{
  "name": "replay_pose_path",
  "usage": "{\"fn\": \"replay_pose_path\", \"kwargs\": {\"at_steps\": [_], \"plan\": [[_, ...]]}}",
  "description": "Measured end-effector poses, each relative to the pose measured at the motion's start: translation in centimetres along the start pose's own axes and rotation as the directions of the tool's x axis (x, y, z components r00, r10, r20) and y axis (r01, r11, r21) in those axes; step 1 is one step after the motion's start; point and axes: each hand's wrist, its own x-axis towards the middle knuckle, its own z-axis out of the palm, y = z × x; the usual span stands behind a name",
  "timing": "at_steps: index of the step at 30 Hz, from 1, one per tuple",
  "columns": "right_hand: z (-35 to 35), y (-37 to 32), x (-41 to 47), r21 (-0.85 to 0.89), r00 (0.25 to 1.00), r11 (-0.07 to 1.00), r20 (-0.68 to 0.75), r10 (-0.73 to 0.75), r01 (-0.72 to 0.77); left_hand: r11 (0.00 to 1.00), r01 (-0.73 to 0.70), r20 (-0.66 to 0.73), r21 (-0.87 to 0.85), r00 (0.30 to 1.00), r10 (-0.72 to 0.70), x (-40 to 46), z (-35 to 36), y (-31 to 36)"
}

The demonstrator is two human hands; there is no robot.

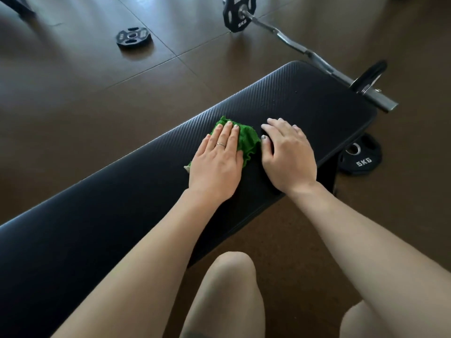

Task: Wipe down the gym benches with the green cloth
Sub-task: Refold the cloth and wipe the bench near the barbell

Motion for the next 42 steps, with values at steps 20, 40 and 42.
{"fn": "replay_pose_path", "kwargs": {"at_steps": [20,40,42], "plan": [[0.1,0.0,-0.2,0.036,0.998,0.998,-0.043,0.050,-0.049,0.977,-0.211,0.012,0.006,0.977,0.211,-0.7,0.0,-1.2],[0.0,-0.2,-0.2,0.032,0.997,0.998,-0.058,0.049,-0.048,0.999,-0.046,0.002,-0.016,0.999,0.046,5.9,-1.2,-5.4],[-0.2,-0.2,-0.1,0.049,0.997,0.998,-0.065,0.048,-0.045,0.998,0.048,0.028,-0.042,0.999,-0.047,8.7,-1.4,-5.8]]}}
